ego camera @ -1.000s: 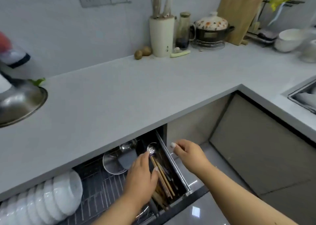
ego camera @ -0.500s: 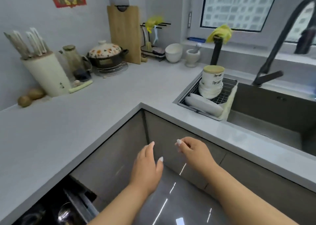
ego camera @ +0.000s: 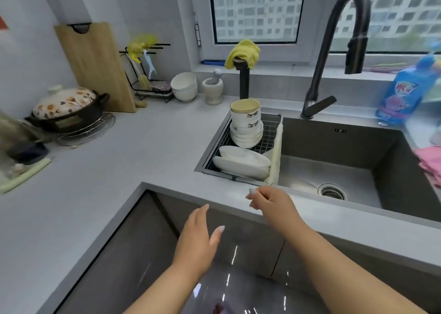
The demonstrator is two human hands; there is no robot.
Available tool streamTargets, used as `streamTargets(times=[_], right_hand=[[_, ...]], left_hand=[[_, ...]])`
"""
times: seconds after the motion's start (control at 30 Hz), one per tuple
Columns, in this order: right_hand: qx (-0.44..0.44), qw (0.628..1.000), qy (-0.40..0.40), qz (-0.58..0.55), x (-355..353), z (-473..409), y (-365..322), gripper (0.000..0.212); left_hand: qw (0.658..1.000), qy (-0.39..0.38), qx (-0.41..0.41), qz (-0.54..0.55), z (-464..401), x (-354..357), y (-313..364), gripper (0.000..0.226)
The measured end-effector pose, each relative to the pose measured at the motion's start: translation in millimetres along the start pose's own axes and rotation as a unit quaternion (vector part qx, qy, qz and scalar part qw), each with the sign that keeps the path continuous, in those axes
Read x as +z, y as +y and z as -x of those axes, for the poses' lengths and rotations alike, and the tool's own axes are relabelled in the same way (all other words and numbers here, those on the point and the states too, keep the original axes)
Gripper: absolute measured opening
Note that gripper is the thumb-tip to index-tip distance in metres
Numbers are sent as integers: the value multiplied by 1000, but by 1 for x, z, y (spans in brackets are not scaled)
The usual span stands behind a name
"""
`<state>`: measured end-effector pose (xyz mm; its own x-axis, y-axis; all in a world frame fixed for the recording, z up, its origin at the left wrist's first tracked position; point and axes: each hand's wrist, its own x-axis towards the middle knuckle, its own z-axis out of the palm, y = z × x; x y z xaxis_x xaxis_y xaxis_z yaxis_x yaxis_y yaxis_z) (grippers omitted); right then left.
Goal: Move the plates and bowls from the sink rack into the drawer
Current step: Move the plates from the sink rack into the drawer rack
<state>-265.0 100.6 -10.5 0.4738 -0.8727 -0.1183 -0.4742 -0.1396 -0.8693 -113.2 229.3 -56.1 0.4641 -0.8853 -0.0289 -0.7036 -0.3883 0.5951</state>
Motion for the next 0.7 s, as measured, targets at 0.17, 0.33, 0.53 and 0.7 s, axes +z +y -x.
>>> streamTargets(times=[0.17,0.33,0.53,0.7], right_hand=[[12,998,63,-18,-5,-69,-18,34],[50,996,61,29,7,-132,-26,30],[71,989,41,122,14,-187,-23,27],[95,974,-33,205,23,-226,-15,28]], left_hand=[[999,1,33,-1,-72,-8,-8,65],[996,-29,75,-29,-133,-15,-22,66],[990,-48,127,-27,-185,-10,-22,61],[978,-74,183,-65,-219,0,-23,62]])
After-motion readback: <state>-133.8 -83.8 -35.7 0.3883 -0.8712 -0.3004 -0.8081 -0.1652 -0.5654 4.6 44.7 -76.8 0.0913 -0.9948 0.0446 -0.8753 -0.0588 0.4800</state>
